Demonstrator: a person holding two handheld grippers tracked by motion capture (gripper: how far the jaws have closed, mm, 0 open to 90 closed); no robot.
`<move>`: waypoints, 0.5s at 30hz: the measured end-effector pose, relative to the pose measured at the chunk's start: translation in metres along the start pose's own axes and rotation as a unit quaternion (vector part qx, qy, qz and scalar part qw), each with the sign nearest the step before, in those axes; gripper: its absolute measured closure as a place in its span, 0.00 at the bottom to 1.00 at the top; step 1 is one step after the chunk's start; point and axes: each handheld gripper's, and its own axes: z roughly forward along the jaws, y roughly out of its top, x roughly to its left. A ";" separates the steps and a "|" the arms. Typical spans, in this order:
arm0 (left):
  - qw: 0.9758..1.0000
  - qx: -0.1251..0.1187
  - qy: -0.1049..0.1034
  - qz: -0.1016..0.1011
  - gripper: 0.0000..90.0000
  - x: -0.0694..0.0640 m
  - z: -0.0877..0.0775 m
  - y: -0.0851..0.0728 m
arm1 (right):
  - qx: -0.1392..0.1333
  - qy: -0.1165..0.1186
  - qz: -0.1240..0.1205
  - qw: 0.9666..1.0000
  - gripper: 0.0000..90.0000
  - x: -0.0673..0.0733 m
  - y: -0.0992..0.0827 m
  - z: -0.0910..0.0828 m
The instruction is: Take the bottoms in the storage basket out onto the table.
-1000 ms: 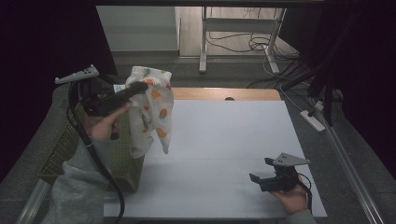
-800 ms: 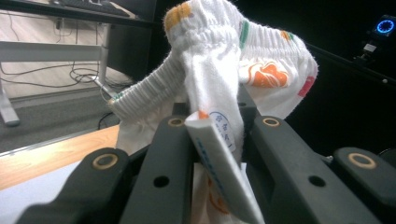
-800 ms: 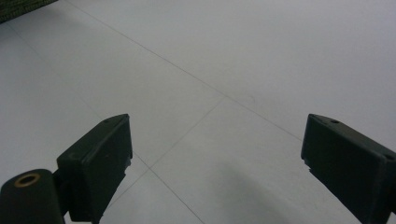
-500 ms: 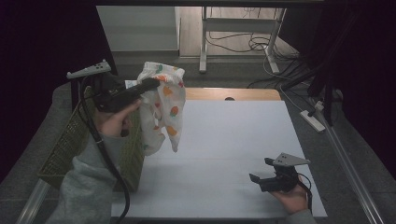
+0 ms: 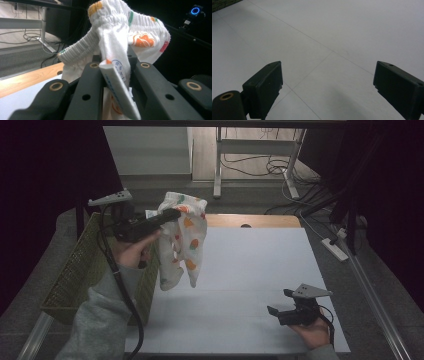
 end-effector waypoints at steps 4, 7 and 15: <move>1.000 0.010 0.001 -0.001 0.92 0.002 0.009 -0.006 | 0.000 0.000 0.000 1.000 0.10 0.000 0.000 0.000; 1.000 0.017 -0.001 -0.003 0.92 0.003 0.016 -0.011 | -0.001 -0.002 -0.001 1.000 0.10 0.000 0.000 -0.001; 1.000 0.029 -0.011 -0.003 0.92 0.000 0.036 -0.013 | -0.006 -0.002 0.006 1.000 0.10 -0.001 -0.001 -0.006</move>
